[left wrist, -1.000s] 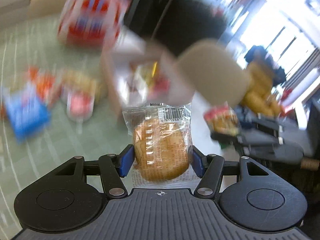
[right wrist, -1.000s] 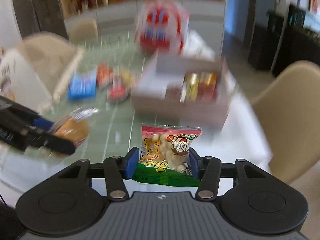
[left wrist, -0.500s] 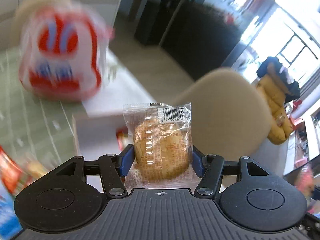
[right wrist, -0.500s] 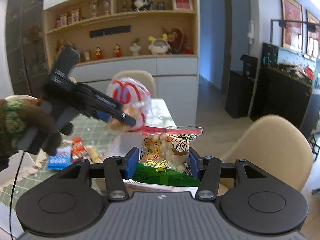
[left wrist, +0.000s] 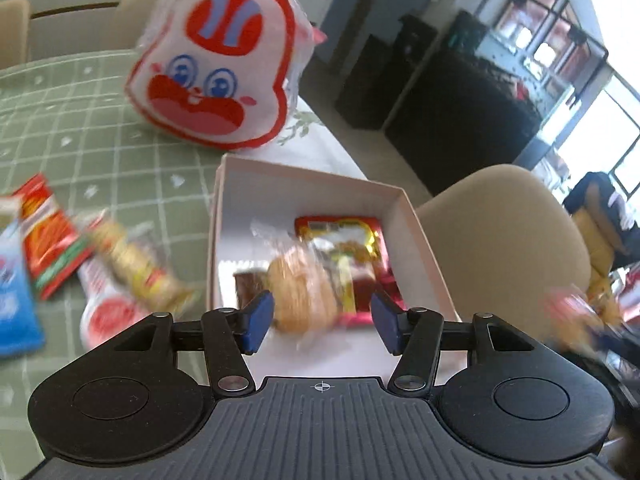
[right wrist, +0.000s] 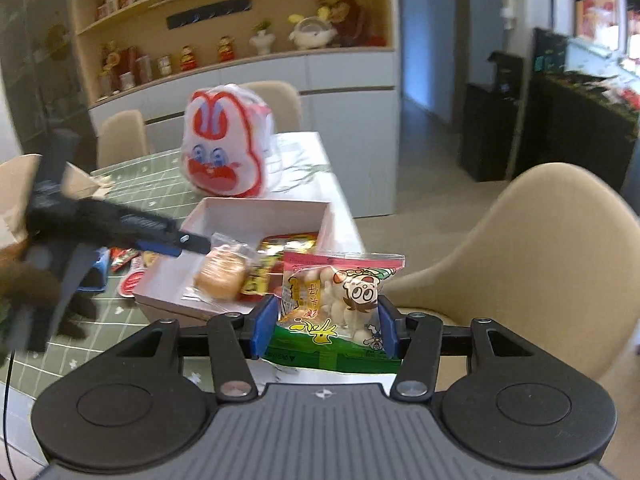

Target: Organize snacks

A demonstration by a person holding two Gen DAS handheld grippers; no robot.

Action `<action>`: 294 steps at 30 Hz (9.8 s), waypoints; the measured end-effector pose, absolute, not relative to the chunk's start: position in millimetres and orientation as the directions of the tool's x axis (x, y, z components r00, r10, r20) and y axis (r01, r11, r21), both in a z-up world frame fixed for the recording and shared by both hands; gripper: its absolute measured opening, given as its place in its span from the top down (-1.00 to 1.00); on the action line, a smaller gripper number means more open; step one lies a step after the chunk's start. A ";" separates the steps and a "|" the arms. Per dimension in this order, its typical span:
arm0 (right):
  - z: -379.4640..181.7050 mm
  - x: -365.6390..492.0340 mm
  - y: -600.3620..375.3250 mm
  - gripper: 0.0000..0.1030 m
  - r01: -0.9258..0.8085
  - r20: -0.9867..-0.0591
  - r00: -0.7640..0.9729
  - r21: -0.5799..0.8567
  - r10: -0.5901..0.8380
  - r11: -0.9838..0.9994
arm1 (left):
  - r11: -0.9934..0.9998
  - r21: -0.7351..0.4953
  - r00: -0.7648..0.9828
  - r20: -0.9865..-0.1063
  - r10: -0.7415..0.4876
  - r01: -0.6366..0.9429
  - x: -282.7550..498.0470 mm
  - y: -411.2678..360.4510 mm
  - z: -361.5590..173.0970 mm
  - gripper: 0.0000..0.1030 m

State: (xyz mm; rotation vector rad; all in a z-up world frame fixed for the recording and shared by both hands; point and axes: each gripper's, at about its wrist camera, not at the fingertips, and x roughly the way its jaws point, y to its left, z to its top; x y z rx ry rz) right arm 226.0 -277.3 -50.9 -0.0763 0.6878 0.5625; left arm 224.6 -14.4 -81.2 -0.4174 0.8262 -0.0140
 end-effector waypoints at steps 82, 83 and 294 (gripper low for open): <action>-126.5 114.6 -129.0 -0.06 -0.589 -0.788 0.421 0.139 0.449 0.796 | 0.899 -0.435 0.630 -0.713 -0.309 -0.051 175.2 137.2 -115.3 -0.15; -127.6 112.6 -129.4 -0.09 -0.599 -0.788 0.416 0.137 0.453 0.789 | 0.892 -0.448 0.597 -0.732 -0.329 -0.059 183.8 138.9 -126.6 -0.12; -82.1 317.0 -170.1 -0.54 -0.648 -0.648 0.517 0.130 0.559 0.750 | 0.831 -0.465 0.655 -0.736 -0.170 -0.307 144.7 8.8 -89.9 -0.63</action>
